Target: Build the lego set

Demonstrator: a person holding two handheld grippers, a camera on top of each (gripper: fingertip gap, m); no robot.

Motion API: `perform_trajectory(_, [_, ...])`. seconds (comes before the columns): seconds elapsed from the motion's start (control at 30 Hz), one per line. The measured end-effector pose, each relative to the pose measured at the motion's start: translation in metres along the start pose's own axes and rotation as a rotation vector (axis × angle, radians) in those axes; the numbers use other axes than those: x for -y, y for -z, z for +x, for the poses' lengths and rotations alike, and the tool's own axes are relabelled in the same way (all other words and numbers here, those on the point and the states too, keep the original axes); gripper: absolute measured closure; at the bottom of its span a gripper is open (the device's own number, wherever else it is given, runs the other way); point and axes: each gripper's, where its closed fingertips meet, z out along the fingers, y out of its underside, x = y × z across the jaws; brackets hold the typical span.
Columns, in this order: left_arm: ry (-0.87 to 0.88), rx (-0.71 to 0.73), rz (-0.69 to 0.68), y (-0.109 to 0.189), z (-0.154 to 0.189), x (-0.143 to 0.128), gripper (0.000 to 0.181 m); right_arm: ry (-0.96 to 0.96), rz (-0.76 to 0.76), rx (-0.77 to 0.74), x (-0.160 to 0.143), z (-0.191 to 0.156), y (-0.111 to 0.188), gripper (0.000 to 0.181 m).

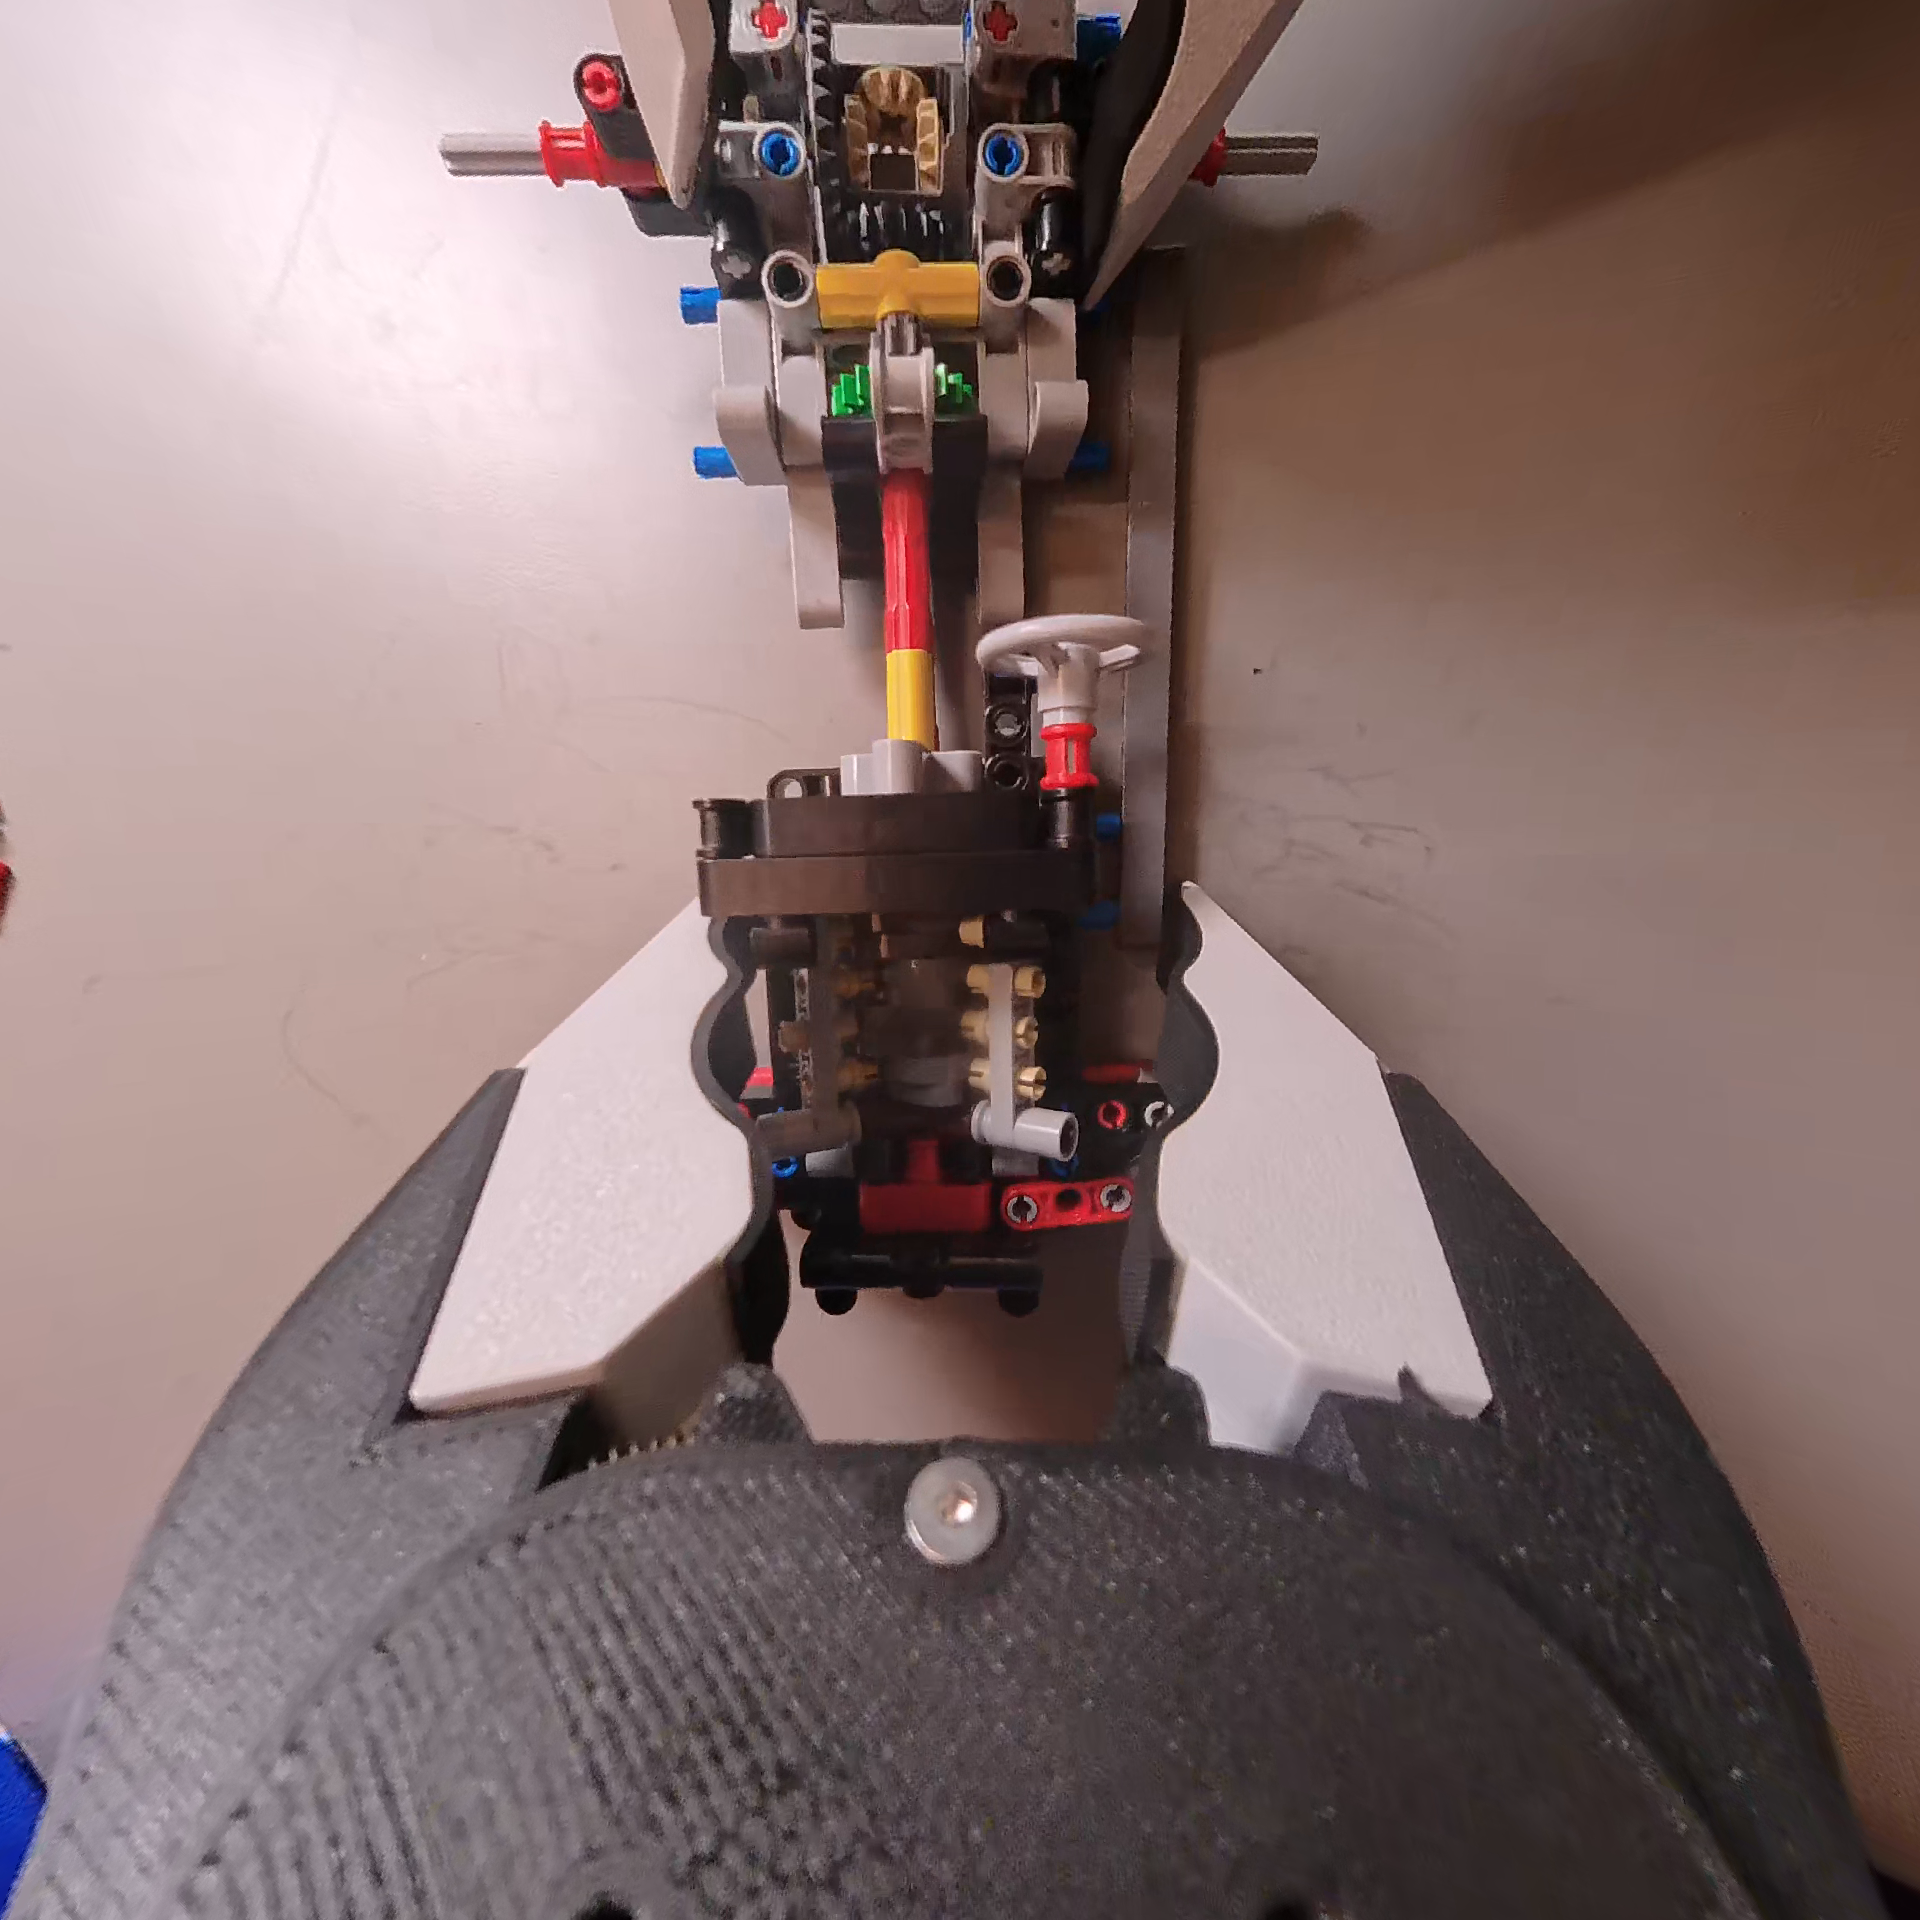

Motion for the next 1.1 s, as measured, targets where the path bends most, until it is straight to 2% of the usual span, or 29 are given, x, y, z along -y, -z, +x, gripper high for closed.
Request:
perform_trajectory(0.27, [0.004,0.011,0.022,0.0003,0.0002,-0.0001,0.104,0.001,-0.028,-0.002,-0.0006,-0.0006,0.0002,0.128])
perform_trajectory(0.63, [-0.006,0.046,0.066,0.0014,0.0017,0.0014,0.095,0.042,-0.082,-0.009,-0.0006,0.0000,0.0002,0.128])
perform_trajectory(1.1, [-0.004,0.079,0.079,0.0030,0.0039,0.0009,0.103,0.104,-0.109,0.016,0.0013,-0.0001,-0.0014,0.128])
